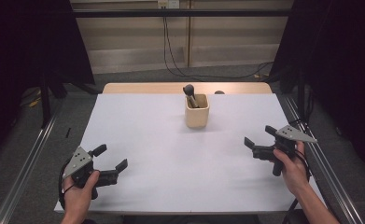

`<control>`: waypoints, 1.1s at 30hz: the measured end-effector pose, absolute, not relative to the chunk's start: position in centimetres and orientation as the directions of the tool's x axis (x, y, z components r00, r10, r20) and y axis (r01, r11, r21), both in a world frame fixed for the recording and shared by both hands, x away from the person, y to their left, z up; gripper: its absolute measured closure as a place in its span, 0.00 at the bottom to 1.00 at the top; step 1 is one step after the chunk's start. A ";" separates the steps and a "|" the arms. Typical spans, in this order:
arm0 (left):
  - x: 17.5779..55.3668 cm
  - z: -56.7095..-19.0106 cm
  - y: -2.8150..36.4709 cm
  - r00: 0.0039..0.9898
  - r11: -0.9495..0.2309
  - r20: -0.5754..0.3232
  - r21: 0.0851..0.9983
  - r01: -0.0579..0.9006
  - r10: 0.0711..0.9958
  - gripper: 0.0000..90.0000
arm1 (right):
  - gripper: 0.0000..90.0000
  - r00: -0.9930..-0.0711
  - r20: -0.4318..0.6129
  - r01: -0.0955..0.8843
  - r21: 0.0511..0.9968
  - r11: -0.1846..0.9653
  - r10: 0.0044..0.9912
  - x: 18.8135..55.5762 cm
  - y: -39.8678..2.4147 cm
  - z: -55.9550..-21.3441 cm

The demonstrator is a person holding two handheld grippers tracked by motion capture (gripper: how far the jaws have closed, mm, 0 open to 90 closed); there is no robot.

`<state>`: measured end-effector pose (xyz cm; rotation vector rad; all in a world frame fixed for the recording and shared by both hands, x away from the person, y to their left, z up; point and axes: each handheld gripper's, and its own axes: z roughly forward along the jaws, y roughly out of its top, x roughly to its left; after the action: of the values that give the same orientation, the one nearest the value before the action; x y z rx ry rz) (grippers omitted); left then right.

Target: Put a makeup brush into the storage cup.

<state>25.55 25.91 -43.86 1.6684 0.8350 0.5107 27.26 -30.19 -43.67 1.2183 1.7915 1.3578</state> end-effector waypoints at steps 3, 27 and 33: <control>25.6 -43.9 25.9 0.655 -0.106 -0.093 0.960 0.258 0.750 0.03 | 0.00 -0.416 0.080 0.323 0.944 0.065 0.906 26.7 -30.4 -43.9; 25.5 -43.9 26.2 0.642 -0.092 -0.101 0.961 0.260 0.760 0.03 | 0.00 -0.379 0.032 0.317 0.944 0.097 0.925 22.1 -32.0 -44.6; 25.5 -43.9 26.0 0.651 -0.098 -0.101 0.960 0.262 0.752 0.03 | 0.00 -0.375 0.031 0.317 0.944 0.097 0.926 22.2 -32.1 -44.7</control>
<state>25.47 26.01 -43.92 1.6650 0.8407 0.5062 22.17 -32.14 -44.75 1.2210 1.7700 1.2842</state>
